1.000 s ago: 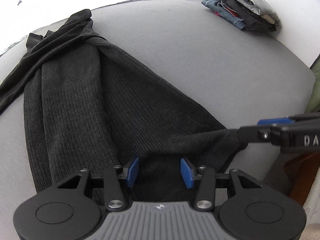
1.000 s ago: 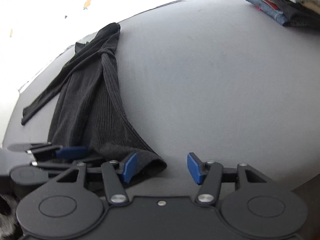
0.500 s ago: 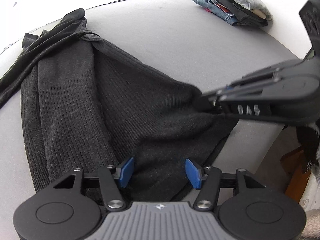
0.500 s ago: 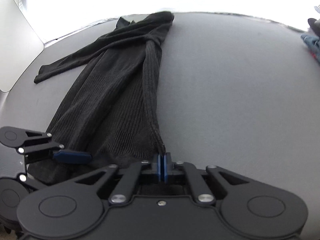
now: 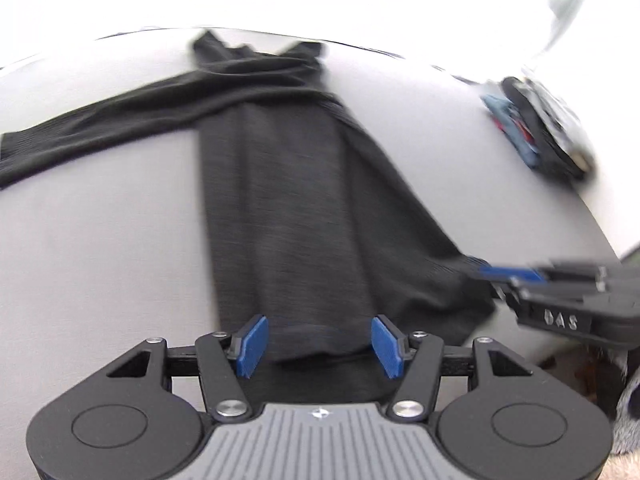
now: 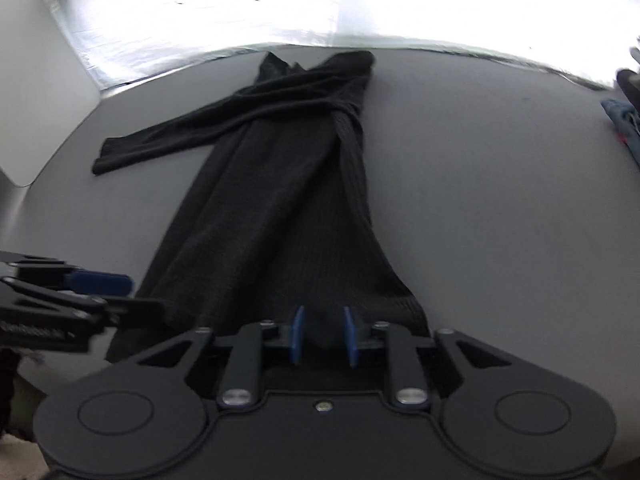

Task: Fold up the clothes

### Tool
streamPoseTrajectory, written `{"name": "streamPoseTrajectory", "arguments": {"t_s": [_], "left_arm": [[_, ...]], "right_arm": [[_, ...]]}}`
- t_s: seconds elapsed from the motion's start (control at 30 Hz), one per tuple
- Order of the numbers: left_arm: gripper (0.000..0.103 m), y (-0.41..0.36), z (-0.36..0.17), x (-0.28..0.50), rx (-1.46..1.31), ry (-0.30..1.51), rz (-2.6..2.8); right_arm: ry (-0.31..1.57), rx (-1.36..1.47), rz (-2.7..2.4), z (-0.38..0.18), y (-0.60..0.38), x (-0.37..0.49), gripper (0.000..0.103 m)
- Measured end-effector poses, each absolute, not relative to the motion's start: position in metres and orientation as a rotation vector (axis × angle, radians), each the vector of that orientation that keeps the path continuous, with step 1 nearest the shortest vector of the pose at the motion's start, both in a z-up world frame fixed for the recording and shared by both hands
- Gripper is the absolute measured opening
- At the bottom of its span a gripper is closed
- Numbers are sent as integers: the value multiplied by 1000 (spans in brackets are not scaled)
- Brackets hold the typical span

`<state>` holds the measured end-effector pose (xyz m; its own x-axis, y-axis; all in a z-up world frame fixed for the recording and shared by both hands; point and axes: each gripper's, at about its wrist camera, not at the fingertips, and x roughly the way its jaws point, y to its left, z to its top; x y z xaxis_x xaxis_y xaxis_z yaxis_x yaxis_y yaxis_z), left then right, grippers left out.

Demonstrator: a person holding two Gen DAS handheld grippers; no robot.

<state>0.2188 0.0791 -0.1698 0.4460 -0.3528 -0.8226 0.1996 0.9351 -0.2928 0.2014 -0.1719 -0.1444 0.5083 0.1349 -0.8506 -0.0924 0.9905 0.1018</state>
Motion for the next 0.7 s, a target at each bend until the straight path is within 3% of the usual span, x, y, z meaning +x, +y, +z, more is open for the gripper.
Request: {"name": "streamPoseTrajectory", "arguments": {"t_s": [0.1, 0.2, 0.3, 0.33, 0.37, 0.4, 0.57, 0.7], "left_arm": [[59, 97, -170, 222, -202, 1061, -308], [59, 104, -177, 230, -210, 1082, -312], [59, 105, -181, 235, -211, 1098, -346], [59, 104, -183, 236, -225, 1104, -355], [59, 103, -184, 237, -239, 1108, -360], [59, 102, -184, 240, -251, 1111, -363], [59, 103, -176, 240, -241, 1078, -322], [59, 114, -177, 244, -277, 1081, -273]], "right_arm": [[1042, 158, -7, -159, -207, 193, 46], [1024, 247, -16, -172, -233, 193, 62], [1028, 251, 80, -183, -240, 203, 64], [1041, 228, 123, -186, -239, 206, 58], [1065, 193, 168, -188, -236, 209, 24], [1087, 151, 190, -188, -231, 211, 2], [921, -55, 401, -124, -181, 173, 4], [939, -387, 567, -141, -107, 154, 4]]}}
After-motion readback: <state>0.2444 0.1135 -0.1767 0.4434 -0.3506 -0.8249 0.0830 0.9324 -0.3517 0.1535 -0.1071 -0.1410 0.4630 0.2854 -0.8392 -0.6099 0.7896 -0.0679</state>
